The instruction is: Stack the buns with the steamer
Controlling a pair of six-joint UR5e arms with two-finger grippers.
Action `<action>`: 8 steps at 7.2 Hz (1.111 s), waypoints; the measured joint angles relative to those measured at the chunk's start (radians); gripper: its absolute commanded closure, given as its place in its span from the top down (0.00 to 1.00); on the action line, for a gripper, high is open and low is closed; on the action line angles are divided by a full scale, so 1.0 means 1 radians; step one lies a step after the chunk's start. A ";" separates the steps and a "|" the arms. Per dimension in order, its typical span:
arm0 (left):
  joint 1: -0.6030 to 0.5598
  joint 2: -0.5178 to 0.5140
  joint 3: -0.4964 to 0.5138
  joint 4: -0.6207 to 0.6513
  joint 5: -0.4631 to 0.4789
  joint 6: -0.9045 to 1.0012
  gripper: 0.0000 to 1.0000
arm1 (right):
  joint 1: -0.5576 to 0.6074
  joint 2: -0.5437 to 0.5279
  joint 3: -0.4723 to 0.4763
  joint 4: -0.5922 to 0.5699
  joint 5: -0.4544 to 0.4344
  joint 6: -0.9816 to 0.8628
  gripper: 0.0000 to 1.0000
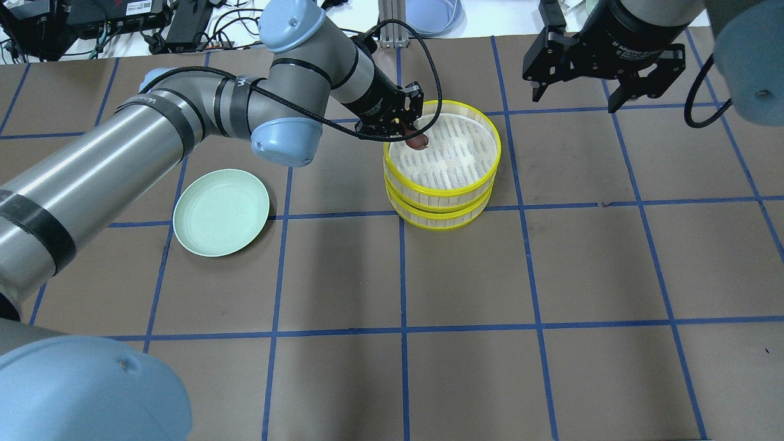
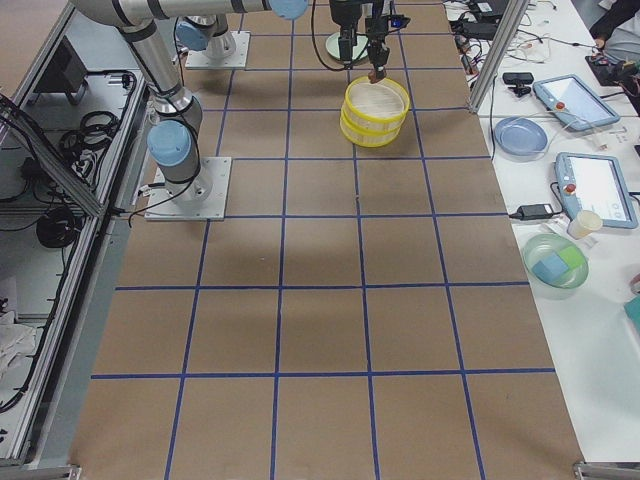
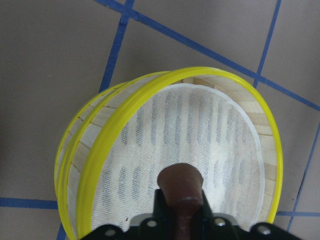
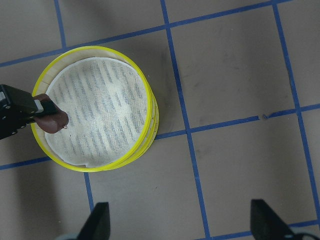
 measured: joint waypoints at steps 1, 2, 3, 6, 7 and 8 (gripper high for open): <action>0.000 -0.007 0.000 0.004 -0.003 0.000 1.00 | 0.000 0.003 0.001 -0.024 -0.002 -0.029 1.00; -0.001 -0.008 0.000 0.006 -0.002 -0.001 1.00 | 0.000 0.006 0.001 -0.037 -0.005 -0.046 1.00; -0.001 -0.003 0.002 0.005 0.001 -0.003 1.00 | 0.000 0.007 0.002 -0.036 -0.007 -0.053 1.00; 0.032 0.082 0.016 -0.071 0.150 0.027 1.00 | 0.000 0.009 0.008 -0.034 -0.015 -0.056 1.00; 0.063 0.127 0.019 -0.137 0.217 0.078 1.00 | 0.000 0.009 0.008 -0.027 -0.016 -0.056 1.00; 0.101 0.177 0.022 -0.210 0.289 0.158 1.00 | 0.000 0.010 0.009 -0.020 -0.016 -0.057 1.00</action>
